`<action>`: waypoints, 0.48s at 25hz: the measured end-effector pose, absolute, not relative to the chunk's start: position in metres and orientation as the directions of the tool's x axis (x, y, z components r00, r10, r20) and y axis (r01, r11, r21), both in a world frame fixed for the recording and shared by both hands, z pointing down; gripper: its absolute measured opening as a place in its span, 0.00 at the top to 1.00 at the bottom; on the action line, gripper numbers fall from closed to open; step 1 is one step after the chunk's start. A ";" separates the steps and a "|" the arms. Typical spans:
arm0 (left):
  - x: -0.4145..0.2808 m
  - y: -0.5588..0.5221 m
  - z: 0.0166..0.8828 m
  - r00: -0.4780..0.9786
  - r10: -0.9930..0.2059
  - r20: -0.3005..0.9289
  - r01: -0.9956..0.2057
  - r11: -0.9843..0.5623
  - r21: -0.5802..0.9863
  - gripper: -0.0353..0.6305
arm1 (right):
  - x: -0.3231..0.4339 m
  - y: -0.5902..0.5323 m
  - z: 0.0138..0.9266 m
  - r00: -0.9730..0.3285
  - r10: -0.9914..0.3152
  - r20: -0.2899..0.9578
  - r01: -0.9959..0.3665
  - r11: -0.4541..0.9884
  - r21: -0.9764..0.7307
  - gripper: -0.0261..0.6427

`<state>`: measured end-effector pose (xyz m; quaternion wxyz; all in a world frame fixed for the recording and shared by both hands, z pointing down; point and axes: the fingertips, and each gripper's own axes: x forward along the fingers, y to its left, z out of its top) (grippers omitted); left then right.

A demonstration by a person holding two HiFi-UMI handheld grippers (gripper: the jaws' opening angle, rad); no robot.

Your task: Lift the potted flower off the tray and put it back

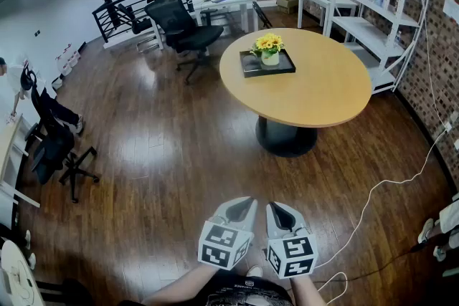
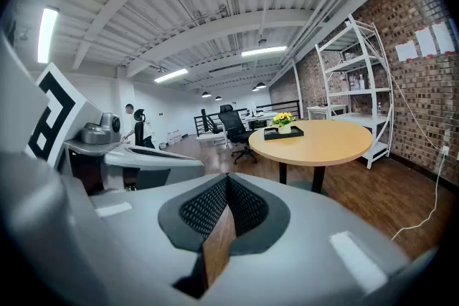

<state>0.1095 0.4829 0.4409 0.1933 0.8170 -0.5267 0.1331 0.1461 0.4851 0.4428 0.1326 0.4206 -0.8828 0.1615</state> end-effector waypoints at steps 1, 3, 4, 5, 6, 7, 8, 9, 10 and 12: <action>0.108 0.477 0.442 0.408 -0.810 0.420 -0.913 -0.369 0.176 0.94 | 0.145 0.479 0.443 -0.611 -0.700 0.370 -0.786 0.594 -0.171 0.96; 0.105 0.465 0.444 0.406 -0.812 0.419 -0.914 -0.365 0.179 0.94 | 0.144 0.467 0.445 -0.611 -0.700 0.371 -0.785 0.597 -0.167 0.96; 0.105 0.457 0.444 0.406 -0.812 0.419 -0.914 -0.363 0.181 0.94 | 0.143 0.461 0.445 -0.611 -0.699 0.372 -0.784 0.599 -0.163 0.96; 0.104 0.450 0.446 0.406 -0.812 0.419 -0.914 -0.362 0.183 0.94 | 0.142 0.454 0.446 -0.612 -0.697 0.374 -0.783 0.601 -0.160 0.96; 0.104 0.441 0.448 0.407 -0.811 0.419 -0.913 -0.362 0.186 0.94 | 0.141 0.446 0.447 -0.612 -0.696 0.376 -0.782 0.603 -0.156 0.96; 0.103 0.431 0.450 0.410 -0.810 0.419 -0.912 -0.364 0.189 0.94 | 0.138 0.437 0.449 -0.611 -0.696 0.378 -0.782 0.604 -0.153 0.96; 0.102 0.421 0.452 0.415 -0.808 0.418 -0.910 -0.367 0.192 0.94 | 0.136 0.428 0.450 -0.609 -0.696 0.380 -0.783 0.603 -0.150 0.96; 0.100 0.410 0.455 0.420 -0.806 0.417 -0.908 -0.371 0.196 0.94 | 0.132 0.417 0.452 -0.607 -0.697 0.381 -0.785 0.602 -0.148 0.96; 0.098 0.398 0.458 0.426 -0.804 0.416 -0.905 -0.375 0.201 0.94 | 0.128 0.406 0.454 -0.604 -0.698 0.384 -0.787 0.600 -0.144 0.96; 0.090 0.373 0.463 0.437 -0.798 0.416 -0.900 -0.383 0.211 0.94 | 0.117 0.382 0.459 -0.597 -0.699 0.394 -0.790 0.598 -0.136 0.96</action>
